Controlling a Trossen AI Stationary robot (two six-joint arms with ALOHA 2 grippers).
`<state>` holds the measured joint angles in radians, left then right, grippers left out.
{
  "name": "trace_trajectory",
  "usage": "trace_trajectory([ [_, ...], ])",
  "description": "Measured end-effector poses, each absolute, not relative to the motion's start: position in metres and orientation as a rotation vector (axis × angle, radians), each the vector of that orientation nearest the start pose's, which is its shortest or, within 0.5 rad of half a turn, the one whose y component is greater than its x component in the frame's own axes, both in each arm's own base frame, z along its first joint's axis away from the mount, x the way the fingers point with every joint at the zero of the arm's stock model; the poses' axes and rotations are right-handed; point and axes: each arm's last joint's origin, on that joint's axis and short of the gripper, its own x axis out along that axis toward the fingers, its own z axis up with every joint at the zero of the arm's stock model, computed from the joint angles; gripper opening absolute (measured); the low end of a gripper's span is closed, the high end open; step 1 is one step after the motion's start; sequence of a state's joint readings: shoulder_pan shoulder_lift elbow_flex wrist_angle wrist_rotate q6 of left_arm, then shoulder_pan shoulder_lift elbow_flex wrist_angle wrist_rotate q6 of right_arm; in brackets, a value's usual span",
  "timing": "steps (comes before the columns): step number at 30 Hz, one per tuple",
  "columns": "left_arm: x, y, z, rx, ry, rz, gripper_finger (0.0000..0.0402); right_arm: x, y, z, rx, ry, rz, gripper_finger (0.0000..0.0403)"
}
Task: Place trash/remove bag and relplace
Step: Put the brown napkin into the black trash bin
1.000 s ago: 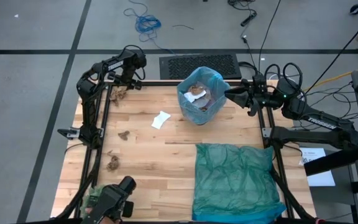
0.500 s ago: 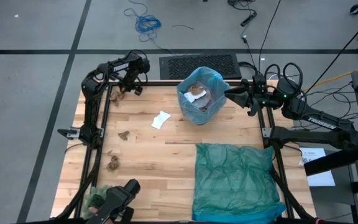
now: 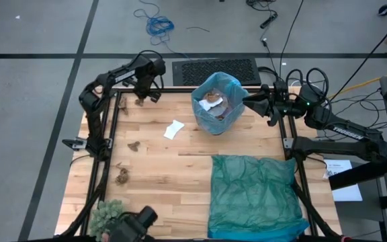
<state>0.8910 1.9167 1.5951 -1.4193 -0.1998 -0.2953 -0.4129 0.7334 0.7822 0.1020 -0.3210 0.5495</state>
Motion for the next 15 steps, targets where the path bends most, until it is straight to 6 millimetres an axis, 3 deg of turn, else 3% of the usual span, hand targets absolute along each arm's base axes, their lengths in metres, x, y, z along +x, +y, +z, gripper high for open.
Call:
trace_trajectory([
  [7,0.221,0.222,0.302,-0.798,1.308,1.012,0.0001,0.150,-0.056,0.367,0.443,-0.168,-0.056,0.0084],
  [15,0.232,0.172,0.394,-0.848,0.558,0.738,0.0000,0.150,-0.058,0.368,0.407,-0.189,-0.116,0.0084],
])
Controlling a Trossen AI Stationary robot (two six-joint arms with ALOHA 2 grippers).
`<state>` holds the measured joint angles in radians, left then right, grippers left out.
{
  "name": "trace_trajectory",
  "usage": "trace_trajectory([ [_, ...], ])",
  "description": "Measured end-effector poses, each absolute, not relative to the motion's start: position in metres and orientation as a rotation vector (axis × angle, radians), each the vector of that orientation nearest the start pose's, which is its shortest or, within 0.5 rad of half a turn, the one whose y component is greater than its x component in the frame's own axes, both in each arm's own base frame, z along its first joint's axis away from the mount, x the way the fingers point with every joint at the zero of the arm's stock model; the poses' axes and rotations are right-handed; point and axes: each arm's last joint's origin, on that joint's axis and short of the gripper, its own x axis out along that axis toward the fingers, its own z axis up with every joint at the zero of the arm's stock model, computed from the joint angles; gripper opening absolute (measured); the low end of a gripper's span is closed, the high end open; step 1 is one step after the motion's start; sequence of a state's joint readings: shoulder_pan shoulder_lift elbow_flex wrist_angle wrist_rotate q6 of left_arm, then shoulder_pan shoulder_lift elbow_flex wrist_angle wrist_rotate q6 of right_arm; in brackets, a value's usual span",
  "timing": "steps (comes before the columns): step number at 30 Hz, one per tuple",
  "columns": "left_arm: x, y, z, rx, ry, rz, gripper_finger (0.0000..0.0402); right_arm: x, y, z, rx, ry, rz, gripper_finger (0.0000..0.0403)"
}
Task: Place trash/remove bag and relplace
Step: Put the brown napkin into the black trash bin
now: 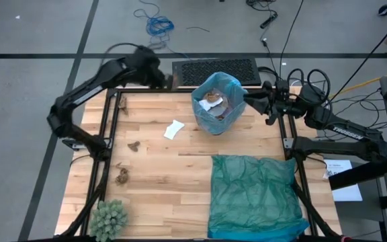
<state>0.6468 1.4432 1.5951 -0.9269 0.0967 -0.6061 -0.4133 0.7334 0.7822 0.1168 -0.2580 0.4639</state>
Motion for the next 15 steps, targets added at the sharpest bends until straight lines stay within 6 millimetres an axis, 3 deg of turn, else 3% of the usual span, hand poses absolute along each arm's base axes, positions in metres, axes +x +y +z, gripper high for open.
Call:
trace_trajectory([
  [4,0.242,0.156,0.438,-0.778,0.198,0.519,0.0000,0.149,-0.058,0.371,0.391,-0.227,-0.130,0.0084],
  [8,0.254,0.144,0.463,-0.708,-0.006,0.332,0.0000,0.150,-0.059,0.371,0.388,-0.236,-0.148,0.0084],
  [11,0.266,0.141,0.465,-0.688,-0.048,0.273,0.0000,0.151,-0.060,0.371,0.390,-0.240,-0.162,0.0084],
  [15,0.287,0.144,0.449,-0.707,0.010,0.257,0.0000,0.151,-0.060,0.373,0.388,-0.259,-0.170,0.0084],
])
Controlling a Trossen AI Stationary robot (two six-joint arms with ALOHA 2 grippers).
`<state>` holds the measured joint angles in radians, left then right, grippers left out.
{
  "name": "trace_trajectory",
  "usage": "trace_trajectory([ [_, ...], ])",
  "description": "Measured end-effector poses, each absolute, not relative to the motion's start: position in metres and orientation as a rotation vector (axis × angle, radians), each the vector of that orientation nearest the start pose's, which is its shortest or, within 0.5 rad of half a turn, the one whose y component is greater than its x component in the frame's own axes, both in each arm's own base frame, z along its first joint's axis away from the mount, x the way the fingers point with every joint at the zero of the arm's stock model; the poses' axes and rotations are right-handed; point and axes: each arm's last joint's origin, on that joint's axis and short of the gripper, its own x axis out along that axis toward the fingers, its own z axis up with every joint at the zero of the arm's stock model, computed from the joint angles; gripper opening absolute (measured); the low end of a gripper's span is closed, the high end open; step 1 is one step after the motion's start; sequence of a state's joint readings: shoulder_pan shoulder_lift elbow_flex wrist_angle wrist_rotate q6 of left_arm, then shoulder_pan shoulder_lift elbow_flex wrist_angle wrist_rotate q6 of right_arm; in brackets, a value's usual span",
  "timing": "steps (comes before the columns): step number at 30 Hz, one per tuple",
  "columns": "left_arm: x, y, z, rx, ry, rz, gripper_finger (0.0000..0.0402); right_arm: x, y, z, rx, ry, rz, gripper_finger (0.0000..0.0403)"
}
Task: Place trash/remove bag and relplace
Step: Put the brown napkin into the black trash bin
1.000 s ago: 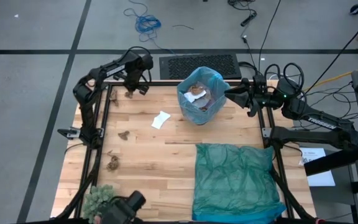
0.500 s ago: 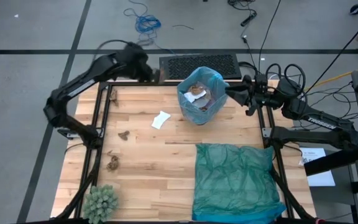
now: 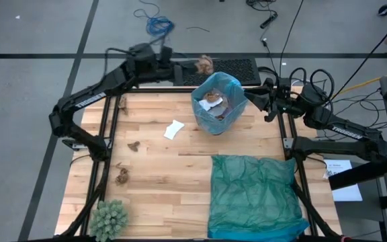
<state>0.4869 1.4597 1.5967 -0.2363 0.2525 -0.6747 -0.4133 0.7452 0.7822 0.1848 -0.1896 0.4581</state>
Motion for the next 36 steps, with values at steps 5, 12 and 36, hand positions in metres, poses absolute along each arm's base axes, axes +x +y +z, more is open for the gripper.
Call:
trace_trajectory([
  [5,0.317,0.148,0.433,-0.717,0.087,0.196,0.0000,0.152,-0.061,0.374,0.384,-0.282,-0.177,0.0084],
  [12,0.359,0.151,0.439,-0.544,0.116,0.083,0.0000,0.154,-0.062,0.373,0.390,-0.275,-0.181,0.0084],
  [36,0.384,0.161,0.393,-0.402,0.477,0.084,0.0100,0.155,-0.062,0.373,0.398,-0.277,-0.179,0.0084],
])
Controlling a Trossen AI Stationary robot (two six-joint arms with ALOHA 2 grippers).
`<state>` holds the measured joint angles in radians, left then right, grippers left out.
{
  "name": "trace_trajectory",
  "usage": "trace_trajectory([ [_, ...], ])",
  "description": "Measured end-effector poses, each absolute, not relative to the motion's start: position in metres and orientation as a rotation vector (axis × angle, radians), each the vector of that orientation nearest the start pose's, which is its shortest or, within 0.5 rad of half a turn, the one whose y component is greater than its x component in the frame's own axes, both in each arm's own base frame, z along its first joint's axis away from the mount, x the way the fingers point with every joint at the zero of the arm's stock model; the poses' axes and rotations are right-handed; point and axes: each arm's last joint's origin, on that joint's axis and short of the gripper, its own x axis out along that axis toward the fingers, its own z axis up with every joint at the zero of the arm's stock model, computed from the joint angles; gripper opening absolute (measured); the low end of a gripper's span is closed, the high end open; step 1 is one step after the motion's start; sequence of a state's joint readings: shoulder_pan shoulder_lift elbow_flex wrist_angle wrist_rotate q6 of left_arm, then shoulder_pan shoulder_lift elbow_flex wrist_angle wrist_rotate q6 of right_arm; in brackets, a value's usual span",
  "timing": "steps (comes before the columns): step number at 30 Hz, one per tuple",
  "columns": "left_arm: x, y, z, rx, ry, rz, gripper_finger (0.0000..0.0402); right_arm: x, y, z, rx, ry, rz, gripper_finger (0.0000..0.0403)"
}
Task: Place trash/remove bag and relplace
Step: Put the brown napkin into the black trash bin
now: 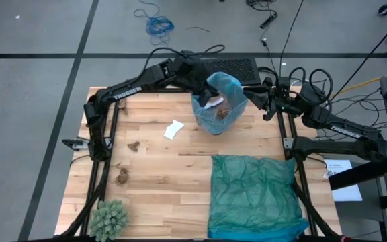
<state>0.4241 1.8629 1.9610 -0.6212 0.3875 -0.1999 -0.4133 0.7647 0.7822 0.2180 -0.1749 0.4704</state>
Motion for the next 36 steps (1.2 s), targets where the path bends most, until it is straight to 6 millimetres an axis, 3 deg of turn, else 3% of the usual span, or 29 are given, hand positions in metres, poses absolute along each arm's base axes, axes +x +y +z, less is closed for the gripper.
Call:
trace_trajectory([
  [5,0.382,0.161,0.389,-0.376,0.518,0.092,0.0122,0.155,-0.062,0.373,0.398,-0.277,-0.179,0.0084],
  [13,0.383,0.155,0.389,-0.339,0.528,0.072,0.0123,0.155,-0.063,0.373,0.398,-0.278,-0.186,0.0084],
  [18,0.387,0.144,0.382,-0.282,0.588,0.059,0.0093,0.155,-0.064,0.373,0.394,-0.282,-0.204,0.0084],
  [21,0.383,0.142,0.381,-0.239,0.658,0.136,0.0063,0.154,-0.065,0.373,0.404,-0.285,-0.209,0.0084],
  [26,0.347,0.154,0.415,-0.194,0.789,0.380,0.0011,0.154,-0.065,0.373,0.414,-0.287,-0.209,0.0084],
  [30,0.306,0.164,0.436,-0.215,0.935,0.666,0.0004,0.154,-0.065,0.373,0.427,-0.288,-0.206,0.0084],
  [34,0.271,0.186,0.435,-0.294,1.062,0.935,0.0002,0.154,-0.065,0.373,0.428,-0.288,-0.206,0.0084],
  [36,0.260,0.202,0.427,-0.379,1.063,0.970,0.0002,0.154,-0.065,0.373,0.427,-0.288,-0.205,0.0084],
])
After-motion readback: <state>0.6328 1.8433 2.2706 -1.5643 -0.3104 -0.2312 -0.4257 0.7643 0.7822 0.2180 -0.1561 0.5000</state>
